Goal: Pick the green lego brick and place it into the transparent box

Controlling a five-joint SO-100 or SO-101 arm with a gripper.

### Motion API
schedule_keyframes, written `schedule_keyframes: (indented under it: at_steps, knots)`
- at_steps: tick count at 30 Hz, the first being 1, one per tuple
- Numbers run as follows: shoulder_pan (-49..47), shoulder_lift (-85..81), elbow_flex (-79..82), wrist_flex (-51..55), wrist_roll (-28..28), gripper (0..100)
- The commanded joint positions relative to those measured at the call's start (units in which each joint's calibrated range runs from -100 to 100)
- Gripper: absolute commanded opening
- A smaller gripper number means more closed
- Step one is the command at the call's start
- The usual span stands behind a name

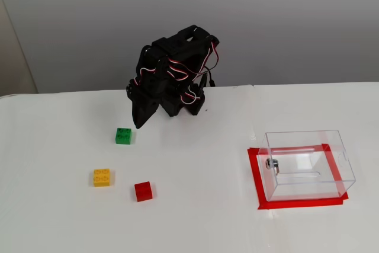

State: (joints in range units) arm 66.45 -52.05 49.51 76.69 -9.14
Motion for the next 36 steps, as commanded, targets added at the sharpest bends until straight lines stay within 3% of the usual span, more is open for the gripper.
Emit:
schedule_keyframes:
  at_steps: [1,7,21,32,36]
  knots:
    - [1.9,4.6,-2.4,-1.1,-0.5,3]
    - [4.8,11.8,-2.2,-8.1,-3.9,3]
    - [8.9,20.4,-4.8,-5.2,-10.5,3]
    - [8.5,20.9,-6.8,-6.5,-10.2,3]
    - [8.3,20.9,-6.8,-9.2,-10.2,13]
